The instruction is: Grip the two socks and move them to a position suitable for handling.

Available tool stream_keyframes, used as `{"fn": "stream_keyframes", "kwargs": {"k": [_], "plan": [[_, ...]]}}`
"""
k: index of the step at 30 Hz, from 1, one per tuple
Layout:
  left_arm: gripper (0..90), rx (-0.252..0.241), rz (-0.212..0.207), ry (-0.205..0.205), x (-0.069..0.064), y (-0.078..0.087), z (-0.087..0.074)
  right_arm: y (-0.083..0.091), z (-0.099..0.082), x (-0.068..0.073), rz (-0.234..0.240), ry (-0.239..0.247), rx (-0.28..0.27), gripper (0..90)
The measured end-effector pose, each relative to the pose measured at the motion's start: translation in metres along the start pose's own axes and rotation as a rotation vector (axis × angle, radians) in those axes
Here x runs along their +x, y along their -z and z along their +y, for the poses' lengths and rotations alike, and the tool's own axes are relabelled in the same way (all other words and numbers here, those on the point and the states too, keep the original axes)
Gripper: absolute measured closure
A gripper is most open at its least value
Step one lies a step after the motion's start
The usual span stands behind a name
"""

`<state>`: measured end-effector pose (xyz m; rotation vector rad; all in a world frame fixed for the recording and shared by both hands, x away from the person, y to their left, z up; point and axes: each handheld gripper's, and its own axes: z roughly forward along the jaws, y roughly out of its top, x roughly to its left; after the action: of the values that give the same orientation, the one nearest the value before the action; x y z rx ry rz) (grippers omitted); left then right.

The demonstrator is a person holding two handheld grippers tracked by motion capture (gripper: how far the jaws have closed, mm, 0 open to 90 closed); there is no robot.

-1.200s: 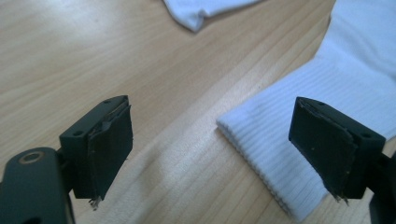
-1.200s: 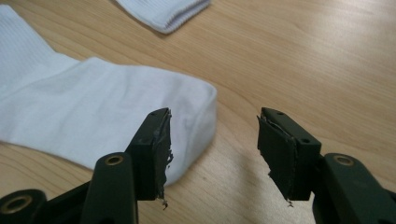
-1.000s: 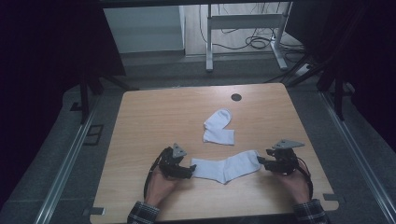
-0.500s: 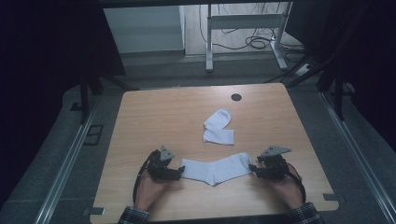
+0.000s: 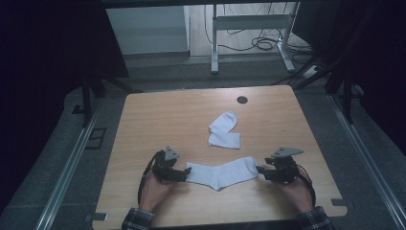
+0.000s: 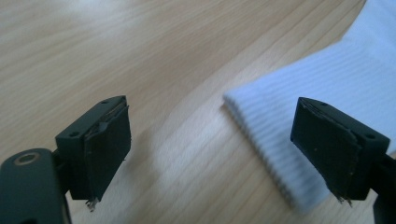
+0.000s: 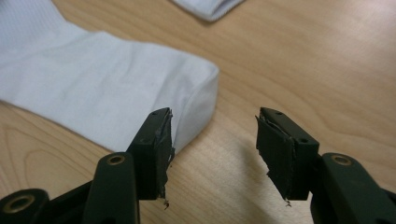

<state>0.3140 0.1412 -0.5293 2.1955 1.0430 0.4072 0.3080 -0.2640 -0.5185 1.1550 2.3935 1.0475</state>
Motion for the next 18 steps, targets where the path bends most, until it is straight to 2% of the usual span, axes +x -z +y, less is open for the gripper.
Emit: {"fn": "stream_keyframes", "kwargs": {"k": [3, 7, 13, 18], "plan": [[12.9, 0.000, -0.004, -0.014, -0.003, -0.003, 0.010, 0.007, 0.003, -0.004, -0.010, -0.005, -0.020, 45.0], [14.3, -0.002, -0.018, -0.032, -0.008, -0.010, 0.025, 0.012, 0.000, -0.015, -0.049, -0.015, -0.012, 45.0], [17.9, -0.012, -0.041, -0.061, -0.018, -0.021, 0.048, 0.008, -0.013, -0.027, -0.095, -0.025, 0.002, 45.0], [22.1, -0.024, -0.068, -0.090, -0.027, -0.031, 0.067, 0.002, -0.022, -0.033, -0.107, -0.035, 0.005, 43.6]]}}
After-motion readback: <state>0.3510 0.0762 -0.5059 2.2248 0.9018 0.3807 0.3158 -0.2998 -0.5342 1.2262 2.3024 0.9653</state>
